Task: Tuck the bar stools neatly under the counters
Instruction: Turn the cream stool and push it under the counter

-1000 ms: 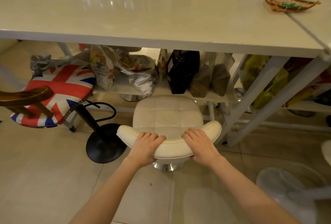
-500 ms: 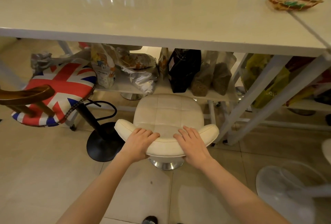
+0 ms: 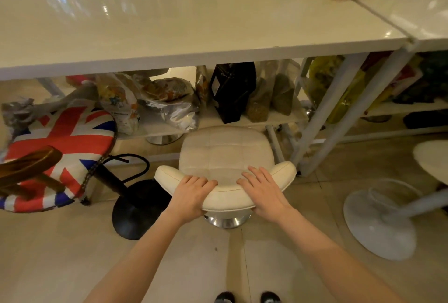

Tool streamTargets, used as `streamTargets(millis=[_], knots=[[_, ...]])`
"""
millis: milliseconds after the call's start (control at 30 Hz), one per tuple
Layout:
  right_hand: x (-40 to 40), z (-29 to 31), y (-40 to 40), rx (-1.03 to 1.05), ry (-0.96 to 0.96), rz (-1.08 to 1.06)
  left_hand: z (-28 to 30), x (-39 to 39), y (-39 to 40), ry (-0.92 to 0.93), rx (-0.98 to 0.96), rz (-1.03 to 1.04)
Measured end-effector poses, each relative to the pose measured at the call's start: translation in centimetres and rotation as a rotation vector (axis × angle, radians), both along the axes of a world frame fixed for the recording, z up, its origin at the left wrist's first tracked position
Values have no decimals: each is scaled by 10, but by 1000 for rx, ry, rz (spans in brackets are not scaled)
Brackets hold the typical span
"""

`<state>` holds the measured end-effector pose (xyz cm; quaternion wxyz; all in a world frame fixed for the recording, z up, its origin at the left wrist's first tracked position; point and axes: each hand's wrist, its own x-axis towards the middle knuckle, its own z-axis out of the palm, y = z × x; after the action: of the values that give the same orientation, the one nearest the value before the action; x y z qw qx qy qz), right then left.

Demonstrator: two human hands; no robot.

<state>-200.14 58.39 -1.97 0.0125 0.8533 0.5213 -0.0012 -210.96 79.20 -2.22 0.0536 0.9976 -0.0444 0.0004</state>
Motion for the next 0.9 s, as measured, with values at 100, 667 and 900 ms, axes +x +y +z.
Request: streamTargets(millis=[100,667,900], knots=[[-2,-2,0,-3,-26,-11,0,-1,0,8,-6,0],[-9,7,-9,-11,70,-219,12,5,-20,156,-35,62],[-12,23,-35,183,229,-282,48,35,-53,146,-173,34]])
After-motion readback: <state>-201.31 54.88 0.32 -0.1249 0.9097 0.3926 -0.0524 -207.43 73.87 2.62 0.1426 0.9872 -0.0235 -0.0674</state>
